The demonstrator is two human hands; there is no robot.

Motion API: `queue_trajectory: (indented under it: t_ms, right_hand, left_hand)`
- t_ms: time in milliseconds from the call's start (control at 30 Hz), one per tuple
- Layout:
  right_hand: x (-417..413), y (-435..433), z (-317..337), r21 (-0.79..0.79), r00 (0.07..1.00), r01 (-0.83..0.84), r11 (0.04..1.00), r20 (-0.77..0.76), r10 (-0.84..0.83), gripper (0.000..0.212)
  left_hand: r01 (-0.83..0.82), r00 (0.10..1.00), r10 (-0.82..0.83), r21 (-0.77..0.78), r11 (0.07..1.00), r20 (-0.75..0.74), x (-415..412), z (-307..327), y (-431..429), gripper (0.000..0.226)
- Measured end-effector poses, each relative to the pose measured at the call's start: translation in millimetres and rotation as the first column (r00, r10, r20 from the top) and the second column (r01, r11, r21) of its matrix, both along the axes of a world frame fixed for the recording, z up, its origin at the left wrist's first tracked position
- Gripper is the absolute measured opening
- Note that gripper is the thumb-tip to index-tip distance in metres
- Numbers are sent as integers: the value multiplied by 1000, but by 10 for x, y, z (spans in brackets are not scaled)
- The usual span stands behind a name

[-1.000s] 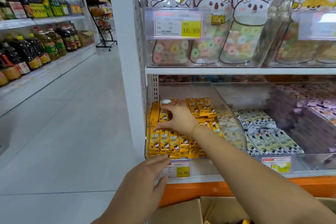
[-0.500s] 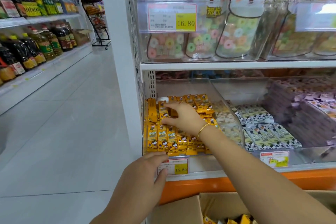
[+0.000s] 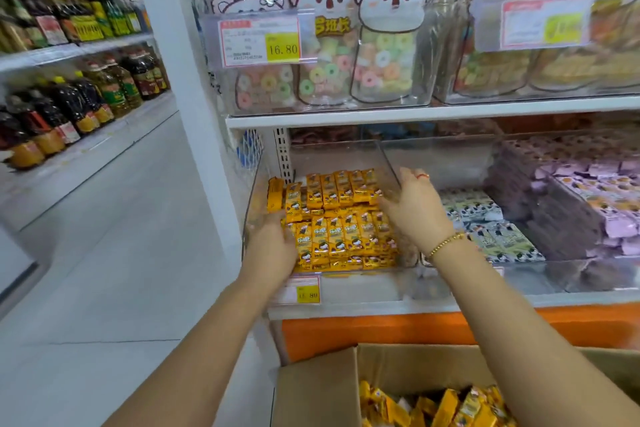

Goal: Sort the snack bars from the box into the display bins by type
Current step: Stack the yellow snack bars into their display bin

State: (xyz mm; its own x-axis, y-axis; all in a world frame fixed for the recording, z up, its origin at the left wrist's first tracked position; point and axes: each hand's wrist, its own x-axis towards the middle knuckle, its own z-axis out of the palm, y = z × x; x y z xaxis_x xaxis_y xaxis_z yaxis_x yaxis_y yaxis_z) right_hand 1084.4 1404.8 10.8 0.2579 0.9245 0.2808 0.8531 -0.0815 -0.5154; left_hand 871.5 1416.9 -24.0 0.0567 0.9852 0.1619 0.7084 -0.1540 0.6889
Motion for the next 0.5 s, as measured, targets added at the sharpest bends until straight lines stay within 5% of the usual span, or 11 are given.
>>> queue_trajectory:
  t_ms: [167, 333, 500]
  right_hand:
    - [39, 49, -167, -19, 1000, -15, 1000, -28, 14, 66]
    - [58, 102, -243, 12, 1000, 3, 1000, -17, -3, 68]
    - [70, 138, -296, 51, 998, 1, 999, -62, 2, 70]
  left_hand:
    - [38, 992, -34, 28, 999, -123, 120, -3, 580, 50]
    - [-29, 949, -8, -114, 993, -315, 233, -80, 734, 88]
    - [-134, 794, 15, -150, 980, -607, 227, -97, 495, 53]
